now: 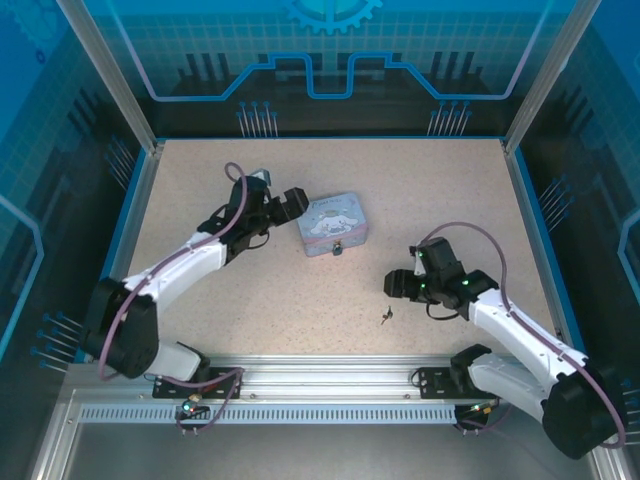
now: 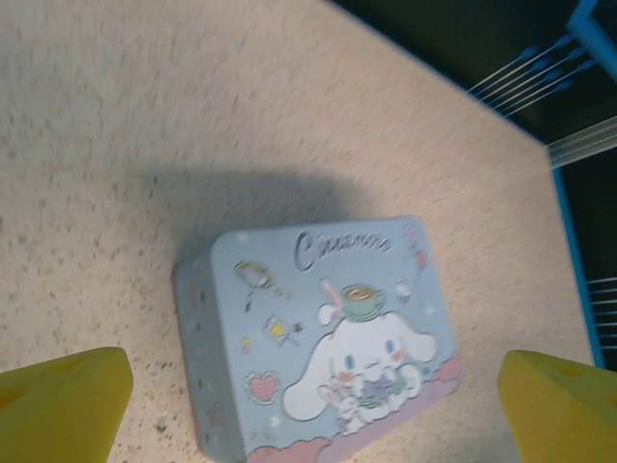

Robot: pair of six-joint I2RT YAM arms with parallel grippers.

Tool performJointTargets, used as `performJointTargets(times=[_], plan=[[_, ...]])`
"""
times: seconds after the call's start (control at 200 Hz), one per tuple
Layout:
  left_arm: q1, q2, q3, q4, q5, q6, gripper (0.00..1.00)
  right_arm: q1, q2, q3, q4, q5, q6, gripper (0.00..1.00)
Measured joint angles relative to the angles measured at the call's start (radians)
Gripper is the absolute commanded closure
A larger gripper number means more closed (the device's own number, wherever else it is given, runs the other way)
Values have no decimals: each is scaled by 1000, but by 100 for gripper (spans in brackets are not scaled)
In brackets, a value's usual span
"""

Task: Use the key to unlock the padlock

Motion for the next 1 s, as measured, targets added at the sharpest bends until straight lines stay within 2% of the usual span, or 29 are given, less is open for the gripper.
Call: performJointTargets(times=[0.18,0.405,1.0], plan=[[0,-63,-32,2,-30,26,1,85,40,-56,-5,5,141,42],[0,-63,-51,-15,-36,38,1,114,122,-71,-6,28,270,54],[5,-60,-51,-11,-35,44,1,154,231,-62,18,45,365,74]])
